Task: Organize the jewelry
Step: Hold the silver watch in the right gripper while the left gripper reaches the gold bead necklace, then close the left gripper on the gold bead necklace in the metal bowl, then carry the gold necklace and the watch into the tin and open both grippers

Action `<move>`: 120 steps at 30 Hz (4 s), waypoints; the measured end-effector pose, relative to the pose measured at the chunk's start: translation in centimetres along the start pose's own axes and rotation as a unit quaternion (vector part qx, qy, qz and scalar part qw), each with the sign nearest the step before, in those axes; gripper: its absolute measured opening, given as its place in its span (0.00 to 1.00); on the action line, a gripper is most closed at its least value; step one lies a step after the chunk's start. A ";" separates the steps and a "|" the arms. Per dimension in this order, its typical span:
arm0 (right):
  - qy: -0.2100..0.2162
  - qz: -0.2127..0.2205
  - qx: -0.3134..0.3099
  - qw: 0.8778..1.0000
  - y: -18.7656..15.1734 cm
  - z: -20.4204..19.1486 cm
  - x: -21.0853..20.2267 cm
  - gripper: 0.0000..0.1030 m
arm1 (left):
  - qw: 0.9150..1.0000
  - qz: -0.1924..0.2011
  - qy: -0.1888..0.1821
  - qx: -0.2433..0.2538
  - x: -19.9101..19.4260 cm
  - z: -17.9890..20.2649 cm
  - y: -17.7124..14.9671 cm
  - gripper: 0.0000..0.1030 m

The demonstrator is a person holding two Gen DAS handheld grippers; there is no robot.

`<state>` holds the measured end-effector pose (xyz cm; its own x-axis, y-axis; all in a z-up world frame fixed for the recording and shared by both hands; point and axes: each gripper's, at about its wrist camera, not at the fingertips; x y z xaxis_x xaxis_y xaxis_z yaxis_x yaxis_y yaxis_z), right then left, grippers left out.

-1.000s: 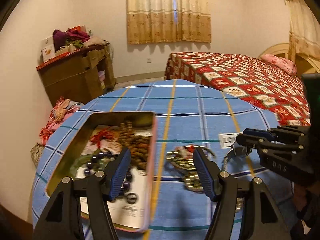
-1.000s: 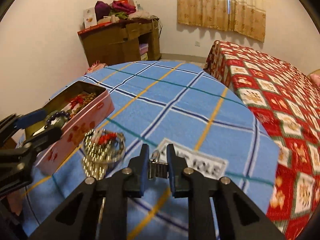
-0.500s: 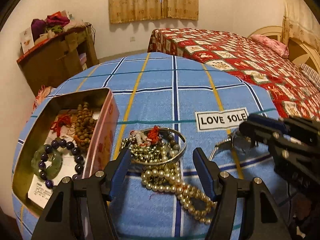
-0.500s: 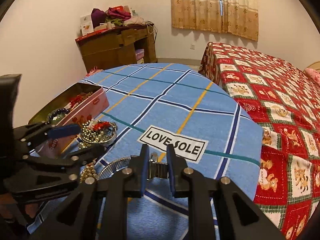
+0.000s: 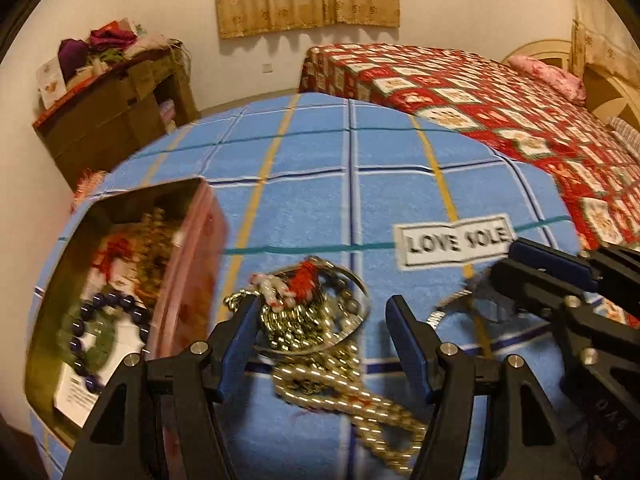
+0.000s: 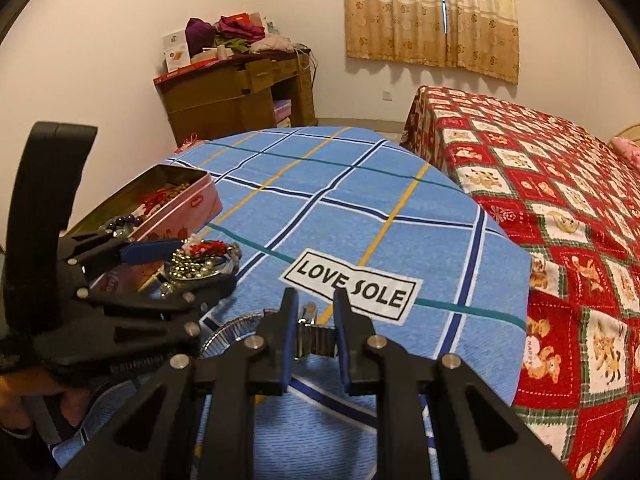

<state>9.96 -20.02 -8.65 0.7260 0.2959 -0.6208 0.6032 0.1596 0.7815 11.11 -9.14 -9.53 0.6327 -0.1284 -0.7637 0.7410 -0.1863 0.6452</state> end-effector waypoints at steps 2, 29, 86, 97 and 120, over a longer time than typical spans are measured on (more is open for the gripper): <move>0.000 0.001 0.001 1.000 0.0 0.1 0.0 0.19 | 1.000 -0.009 -0.009 -0.001 0.4 0.2 0.1 0.63; 0.000 0.002 0.000 1.000 -0.2 0.1 0.4 0.20 | 0.998 0.053 -0.042 -0.018 -3.3 -1.6 -0.6 0.09; 0.005 -0.021 0.005 1.000 -0.7 -0.3 1.5 0.24 | 0.996 0.026 -0.072 -0.037 -2.9 -2.9 -1.6 0.11; -0.001 -0.027 -0.011 1.000 -0.9 -1.0 1.7 0.28 | 0.996 0.071 -0.061 0.002 -6.8 -3.2 -0.5 0.04; 0.024 0.010 -0.006 1.000 0.2 -1.0 -0.7 0.11 | 0.986 0.150 -0.069 -0.004 -12.7 -4.5 1.7 0.04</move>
<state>9.23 -19.21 -8.02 0.7208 0.3448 -0.6013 0.5840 0.1650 0.7948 5.34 -3.49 1.33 0.7870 -0.3077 -0.5347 0.5279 -0.1126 0.8418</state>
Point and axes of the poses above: each gripper's, at about its wrist camera, not at the fingertips, and x roughly the way its jaws point, z to its right, y to its top, and after that the axes turned 1 degree about -y, right-handed
